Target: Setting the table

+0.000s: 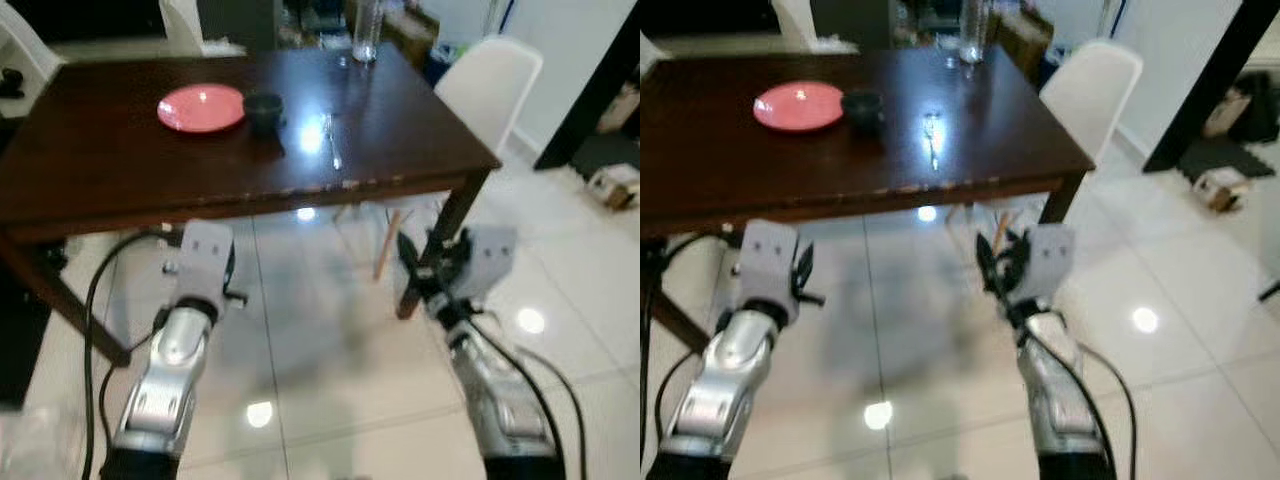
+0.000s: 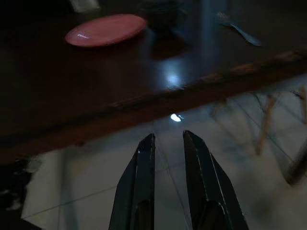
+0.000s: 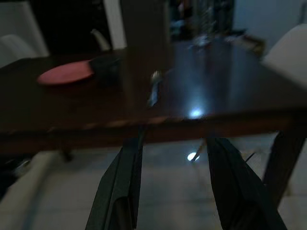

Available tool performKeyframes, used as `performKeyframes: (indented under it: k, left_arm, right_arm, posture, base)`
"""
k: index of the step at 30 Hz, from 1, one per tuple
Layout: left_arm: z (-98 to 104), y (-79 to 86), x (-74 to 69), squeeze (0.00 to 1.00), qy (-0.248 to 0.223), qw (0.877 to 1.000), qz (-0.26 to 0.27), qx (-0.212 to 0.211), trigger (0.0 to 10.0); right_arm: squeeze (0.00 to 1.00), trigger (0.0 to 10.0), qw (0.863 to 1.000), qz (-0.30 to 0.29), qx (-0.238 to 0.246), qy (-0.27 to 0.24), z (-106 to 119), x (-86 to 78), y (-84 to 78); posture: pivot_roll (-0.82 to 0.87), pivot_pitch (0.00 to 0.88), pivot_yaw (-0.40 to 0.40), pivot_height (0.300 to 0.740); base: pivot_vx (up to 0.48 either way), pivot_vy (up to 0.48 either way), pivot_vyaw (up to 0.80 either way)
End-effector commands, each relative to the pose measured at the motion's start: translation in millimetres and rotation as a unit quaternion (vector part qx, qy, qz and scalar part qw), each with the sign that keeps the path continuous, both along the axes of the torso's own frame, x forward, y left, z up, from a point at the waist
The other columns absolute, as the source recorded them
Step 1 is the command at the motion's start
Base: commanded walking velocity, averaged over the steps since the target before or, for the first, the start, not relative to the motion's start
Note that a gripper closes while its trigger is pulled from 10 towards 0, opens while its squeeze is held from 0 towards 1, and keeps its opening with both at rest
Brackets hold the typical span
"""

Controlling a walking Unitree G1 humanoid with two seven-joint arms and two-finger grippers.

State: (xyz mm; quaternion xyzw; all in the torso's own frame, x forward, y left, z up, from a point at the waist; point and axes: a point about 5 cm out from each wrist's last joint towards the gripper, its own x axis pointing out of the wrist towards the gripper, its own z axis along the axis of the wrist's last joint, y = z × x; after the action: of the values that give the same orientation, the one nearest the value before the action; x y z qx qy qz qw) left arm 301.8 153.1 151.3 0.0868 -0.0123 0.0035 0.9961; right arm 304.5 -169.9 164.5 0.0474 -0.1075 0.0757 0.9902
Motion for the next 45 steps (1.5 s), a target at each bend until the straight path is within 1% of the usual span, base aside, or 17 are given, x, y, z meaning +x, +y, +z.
performKeyframes:
  k: [1, 2, 3, 5, 7, 8, 9, 10, 11, 12, 15, 16, 21, 34, 43, 45]
  left_arm:
    - [0.7, 10.7, -2.3, 0.00, 0.004, 1.000, 0.024, -0.005, 10.0]
    - [0.7, 10.7, -2.3, 0.00, 0.004, 1.000, 0.024, -0.005, 10.0]
    - [1.8, 7.1, -1.7, 0.00, 0.002, 1.000, 0.014, -0.004, 10.0]
    - [2.4, 4.9, -1.6, 0.00, 0.001, 1.000, 0.010, -0.004, 10.0]
    - [4.5, -8.4, -0.3, 0.00, -0.003, 1.000, -0.013, -0.004, 10.0]
    - [4.5, -8.4, -0.3, 0.00, -0.003, 1.000, -0.013, -0.004, 10.0]
    - [5.4, -15.4, -1.0, 0.00, -0.004, 1.000, -0.025, 0.001, 10.0]
    - [5.6, -18.8, -1.6, 0.00, -0.004, 1.000, -0.030, 0.002, 10.0]
    - [5.6, -18.8, -1.6, 0.00, -0.004, 1.000, -0.030, 0.002, 10.0]
    - [5.6, -23.3, -2.5, 0.00, -0.003, 0.999, -0.036, -0.001, 10.0]
    - [5.3, -26.5, -3.2, 0.00, 0.000, 0.999, -0.038, -0.004, 10.0]
    - [5.3, -27.8, -3.4, 0.00, 0.001, 0.999, -0.039, -0.006, 10.0]
    - [5.3, -28.8, -3.3, 0.00, 0.002, 0.999, -0.042, -0.006, 10.0]
    - [3.5, -28.4, -4.0, 0.00, 0.005, 0.999, -0.043, 0.001, 10.0]
    - [0.7, -19.8, -5.0, 0.00, 0.013, 0.999, -0.031, 0.006, 10.0]
    - [1.8, -18.2, -6.1, 0.00, 0.013, 0.999, -0.040, 0.002, 10.0]
  right_arm:
    - [0.00, 10.0, 1.000, -0.017, 0.001, 0.007, -1.1, 1.4, -9.6]
    - [0.00, 10.0, 1.000, -0.017, 0.001, 0.007, -1.1, 1.4, -9.6]
    - [0.00, 10.0, 1.000, -0.023, 0.000, 0.006, 0.3, 2.5, -14.6]
    - [0.00, 10.0, 1.000, -0.025, -0.001, 0.006, 1.2, 2.7, -16.5]
    - [0.00, 10.0, 0.999, -0.033, -0.005, 0.003, 4.0, 4.4, -22.3]
    - [0.00, 10.0, 0.999, -0.033, -0.005, 0.003, 4.0, 4.4, -22.3]
    - [0.00, 10.0, 0.999, -0.033, -0.004, 0.003, 4.8, 4.6, -21.8]
    - [0.00, 10.0, 0.999, -0.032, -0.003, 0.003, 5.1, 4.6, -20.8]
    - [0.00, 10.0, 0.999, -0.032, -0.003, 0.003, 5.1, 4.6, -20.8]
    - [0.00, 10.0, 1.000, -0.029, -0.002, 0.004, 4.7, 4.7, -18.1]
    - [0.00, 10.0, 1.000, -0.023, 0.001, 0.005, 3.4, 4.7, -14.9]
    - [0.00, 10.0, 1.000, -0.019, 0.003, 0.007, 2.0, 4.2, -11.6]
    - [0.00, 10.0, 1.000, -0.010, 0.006, 0.011, -0.6, 3.2, -6.2]
    - [0.00, 10.0, 1.000, 0.001, 0.008, 0.012, -0.7, 4.0, -0.7]
    - [0.00, 10.0, 1.000, 0.012, 0.010, 0.012, -1.0, 4.1, 5.0]
    - [0.00, 10.0, 1.000, 0.020, 0.013, 0.016, -1.9, 2.9, 6.9]
  posture:
    - [-0.02, 0.058, 0.038, 0.740]
    - [-0.02, 0.058, 0.038, 0.740]
    - [-0.02, 0.059, 0.039, 0.740]
    - [-0.02, 0.059, 0.039, 0.740]
    - [-0.03, 0.060, 0.042, 0.740]
    - [-0.03, 0.060, 0.042, 0.740]
    - [-0.03, 0.060, 0.043, 0.740]
    - [-0.03, 0.061, 0.042, 0.740]
    - [-0.03, 0.061, 0.042, 0.740]
    - [-0.03, 0.061, 0.043, 0.740]
    - [-0.03, 0.061, 0.043, 0.740]
    - [-0.03, 0.062, 0.042, 0.740]
    - [-0.02, 0.059, 0.043, 0.740]
    - [-0.02, 0.054, 0.039, 0.740]
    - [-0.01, 0.050, 0.038, 0.740]
    - [-0.01, 0.049, 0.036, 0.740]
  base:
    - [0.480, 0.000, 0.00]
    - [0.480, 0.000, 0.00]
    - [0.480, 0.000, 0.00]
    - [0.480, 0.000, 0.00]
    - [0.480, 0.000, 0.00]
    - [0.480, 0.000, 0.00]
    - [0.480, 0.000, 0.00]
    - [0.480, 0.000, 0.00]
    - [0.480, 0.000, 0.00]
    - [0.480, 0.000, 0.00]
    - [0.480, 0.000, 0.00]
    - [0.480, 0.000, 0.00]
    - [0.480, 0.000, 0.00]
    - [0.480, 0.000, 0.00]
    - [0.461, 0.000, 0.00]
    - [0.000, 0.000, 0.00]
